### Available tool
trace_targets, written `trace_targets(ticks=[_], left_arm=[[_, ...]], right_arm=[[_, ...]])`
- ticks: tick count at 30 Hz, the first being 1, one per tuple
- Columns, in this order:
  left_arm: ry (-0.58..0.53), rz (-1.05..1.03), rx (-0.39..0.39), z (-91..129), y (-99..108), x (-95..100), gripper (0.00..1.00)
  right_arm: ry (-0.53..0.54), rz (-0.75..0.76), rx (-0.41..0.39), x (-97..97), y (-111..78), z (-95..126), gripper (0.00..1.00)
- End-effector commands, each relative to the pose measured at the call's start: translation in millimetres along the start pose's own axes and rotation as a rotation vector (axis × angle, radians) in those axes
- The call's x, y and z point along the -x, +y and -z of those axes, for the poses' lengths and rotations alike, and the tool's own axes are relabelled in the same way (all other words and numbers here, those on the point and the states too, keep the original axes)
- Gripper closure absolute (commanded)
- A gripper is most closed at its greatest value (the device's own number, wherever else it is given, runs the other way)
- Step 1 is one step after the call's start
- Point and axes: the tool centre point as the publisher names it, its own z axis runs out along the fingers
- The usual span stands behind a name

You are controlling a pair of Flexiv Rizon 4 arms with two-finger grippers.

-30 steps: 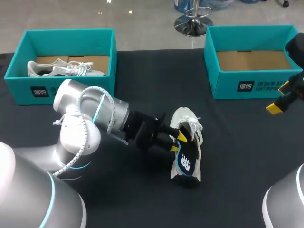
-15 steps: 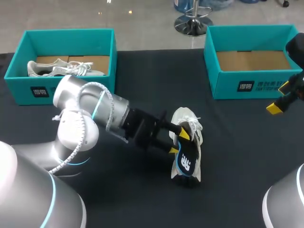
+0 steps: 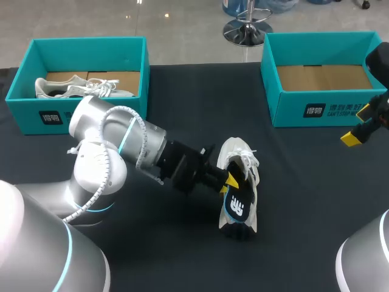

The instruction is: Take the shoe out of the shoebox, open the shoe tongue, remove and reinsert the insole, then place the shoe into the shoebox

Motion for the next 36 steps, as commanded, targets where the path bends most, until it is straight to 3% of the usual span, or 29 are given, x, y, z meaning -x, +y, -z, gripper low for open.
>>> trace_targets(ticks=[1,22,29,33,34,36], left_arm=[[0.002,0.002,0.004,-1.1,3.0,-0.9,1.0],[0.029,-0.012,0.026,-5.3,30.4,-9.4,1.0],[0.035,-0.027,0.03,-0.9,30.2,-6.9,1.0],[0.034,-0.035,0.023,1.2,27.2,-4.1,0.48],[0.032,-0.039,0.019,1.6,25.4,-3.1,0.22],[0.03,-0.044,0.011,2.2,21.1,-1.7,0.01]], right_arm=[[0.004,0.0,-0.006,2.1,2.3,-0.5,0.0],[0.004,0.0,-0.006,2.1,2.3,-0.5,0.0],[0.004,0.0,-0.006,2.1,2.3,-0.5,0.0],[0.004,0.0,-0.006,2.1,2.3,-0.5,0.0],[0.004,0.0,-0.006,2.1,2.3,-0.5,0.0],[0.004,0.0,-0.006,2.1,2.3,-0.5,0.0]])
